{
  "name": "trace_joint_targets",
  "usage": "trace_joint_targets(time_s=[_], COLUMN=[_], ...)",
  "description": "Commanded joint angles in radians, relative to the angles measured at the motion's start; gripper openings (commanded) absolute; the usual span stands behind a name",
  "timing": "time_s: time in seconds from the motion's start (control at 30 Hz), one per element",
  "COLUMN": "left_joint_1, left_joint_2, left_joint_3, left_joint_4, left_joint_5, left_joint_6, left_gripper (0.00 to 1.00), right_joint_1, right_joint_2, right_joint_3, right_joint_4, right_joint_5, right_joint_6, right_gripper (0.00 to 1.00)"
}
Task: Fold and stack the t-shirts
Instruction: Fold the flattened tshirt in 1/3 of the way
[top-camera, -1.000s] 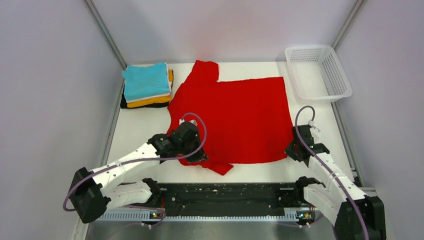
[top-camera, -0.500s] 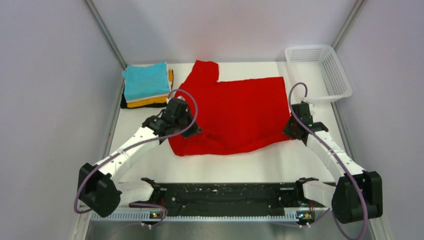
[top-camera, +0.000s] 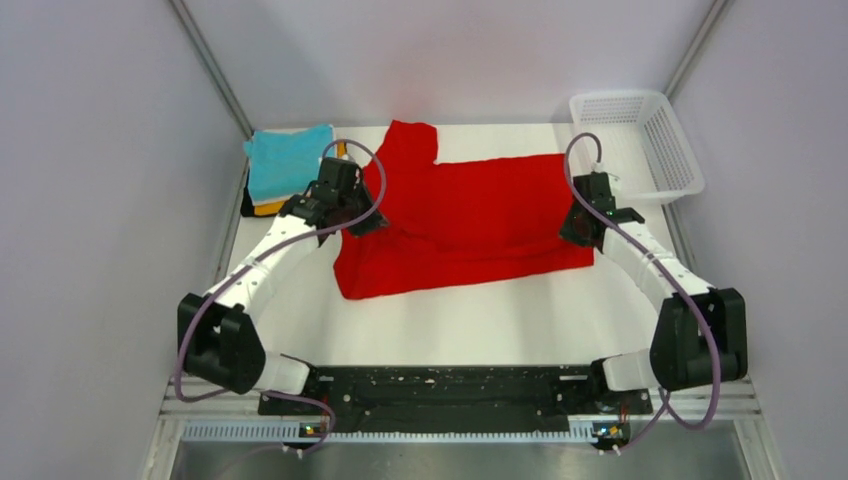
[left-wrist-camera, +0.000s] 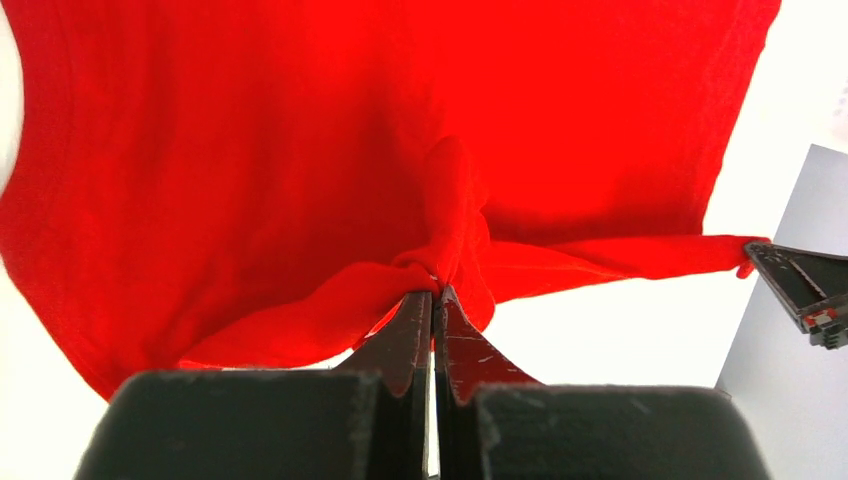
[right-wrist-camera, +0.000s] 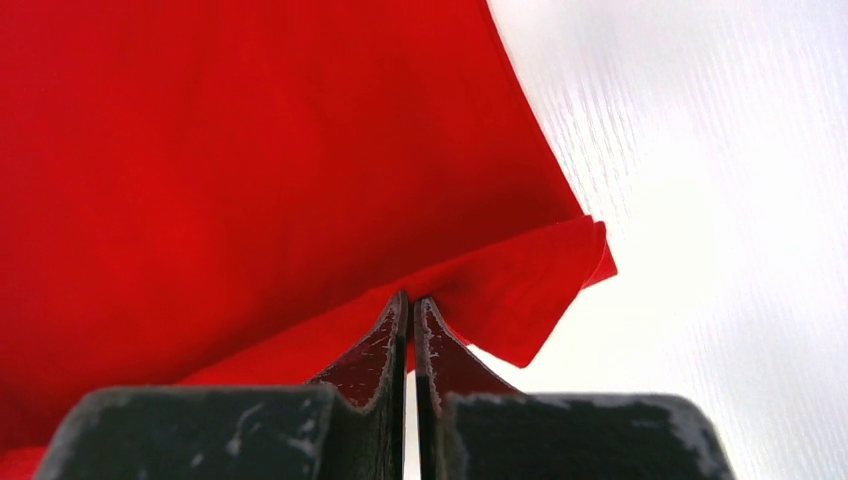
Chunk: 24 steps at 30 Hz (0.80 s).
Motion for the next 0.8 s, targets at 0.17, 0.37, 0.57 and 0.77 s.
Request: trace_joint_targets(time_s=[0.17,0.37,0.57,0.77], left_joint_1=[0.091,0.195,0.274,0.263], left_joint_2=[0.195,0.381,0.624,0.532], left_joint_3=[0.168,0.262,0.534,0.442], left_joint_4=[0.107,0.145,0.014,0.054], left_joint_5=[0.114,0.109,0.189,0.227], left_joint_6=[0.16,0.148,0.117,0.113], left_gripper=[0.0,0.19,0.78,0.84], right_joint_1=[-0.01,-0.014,-0.016,-0.002], right_joint_2=[0.184,0.342,0.413,0.279], right_joint_3=[0.168,0.264,0.365,0.275], right_joint_4=[0.005,0.014,-0.005,0.056], right_joint_5=[0.042,0.106,0.1,0.094], right_joint_6=[-0.025,-0.005,-0.01,-0.021], right_gripper=[0.0,0.04,0.52,0.75])
